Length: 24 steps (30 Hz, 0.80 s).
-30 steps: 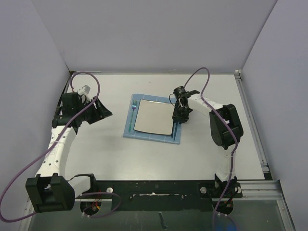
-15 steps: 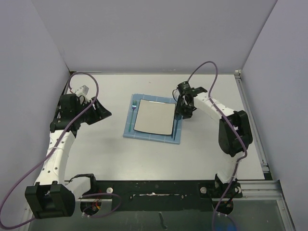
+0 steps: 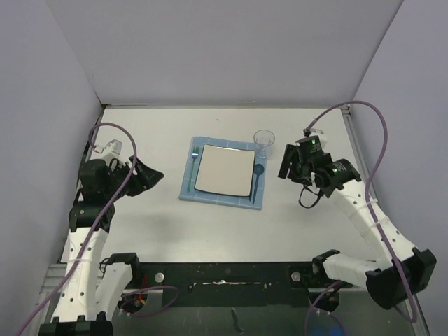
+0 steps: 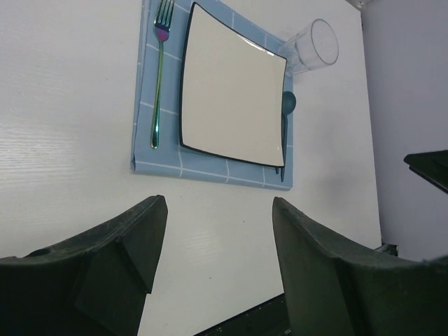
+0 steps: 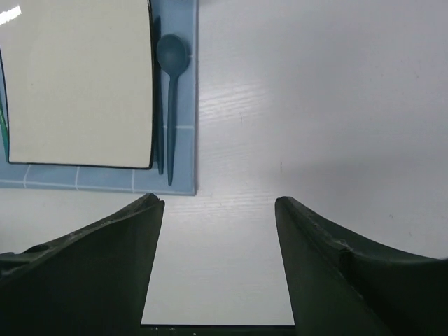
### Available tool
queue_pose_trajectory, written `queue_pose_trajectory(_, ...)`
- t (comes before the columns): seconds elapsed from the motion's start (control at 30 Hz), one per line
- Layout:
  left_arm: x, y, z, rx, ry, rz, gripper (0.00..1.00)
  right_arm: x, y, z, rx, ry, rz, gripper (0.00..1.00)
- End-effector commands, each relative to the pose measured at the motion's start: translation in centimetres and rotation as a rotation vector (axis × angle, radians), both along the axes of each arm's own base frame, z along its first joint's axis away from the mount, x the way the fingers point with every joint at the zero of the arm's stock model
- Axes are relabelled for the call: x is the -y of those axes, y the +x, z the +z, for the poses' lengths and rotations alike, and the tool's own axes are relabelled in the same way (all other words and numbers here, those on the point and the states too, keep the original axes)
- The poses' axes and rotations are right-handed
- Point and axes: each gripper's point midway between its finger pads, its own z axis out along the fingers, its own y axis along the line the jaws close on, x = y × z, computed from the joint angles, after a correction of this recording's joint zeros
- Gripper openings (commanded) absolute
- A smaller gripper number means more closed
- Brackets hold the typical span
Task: Set the dinner table for one person
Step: Place the spoon on the napkin.
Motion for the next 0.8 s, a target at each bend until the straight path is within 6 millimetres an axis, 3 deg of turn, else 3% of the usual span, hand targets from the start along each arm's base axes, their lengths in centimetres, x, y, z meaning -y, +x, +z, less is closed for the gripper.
queue_pose_trajectory(0.0, 0.3, -0.8, -0.6, 0.043, -0.079, 0.058, 0.60, 0.4, -1.9, -0.5, 0.062, 0.037, 0.017, 0.65)
queue_pose_trajectory(0.07, 0.4, -1.4, -1.2, 0.053, -0.093, 0.059, 0.60, -0.1, -2.5, -1.4, 0.050, 0.059, 0.041, 0.53)
queue_pose_trajectory(0.2, 0.7, -2.0, -2.4, 0.070, -0.114, 0.052, 0.61, -1.1, -2.6, -3.6, 0.010, 0.075, 0.066, 0.51)
queue_pose_trajectory(0.27, 0.9, -2.1, -3.0, 0.069, -0.129, 0.044, 0.60, -1.8, -2.5, -4.5, 0.003, 0.078, 0.081, 0.43)
queue_pose_trajectory(0.33, 1.2, -2.0, -3.4, 0.077, -0.142, 0.034, 0.60, -2.5, -2.2, -5.3, -0.002, 0.084, 0.092, 0.29)
queue_pose_trajectory(0.4, 1.2, -1.9, -3.8, 0.080, -0.143, 0.030, 0.60, -3.1, -2.0, -6.1, -0.016, 0.081, 0.094, 0.03)
queue_pose_trajectory(0.43, 1.2, -1.9, -4.0, 0.075, -0.140, 0.027, 0.60, -3.3, -2.0, -6.6, -0.030, 0.073, 0.092, 0.00)
queue_pose_trajectory(0.77, 1.0, -1.2, -5.1, 0.062, -0.121, 0.033, 0.59, -6.1, 0.7, -9.7, -0.089, 0.042, 0.128, 0.00)
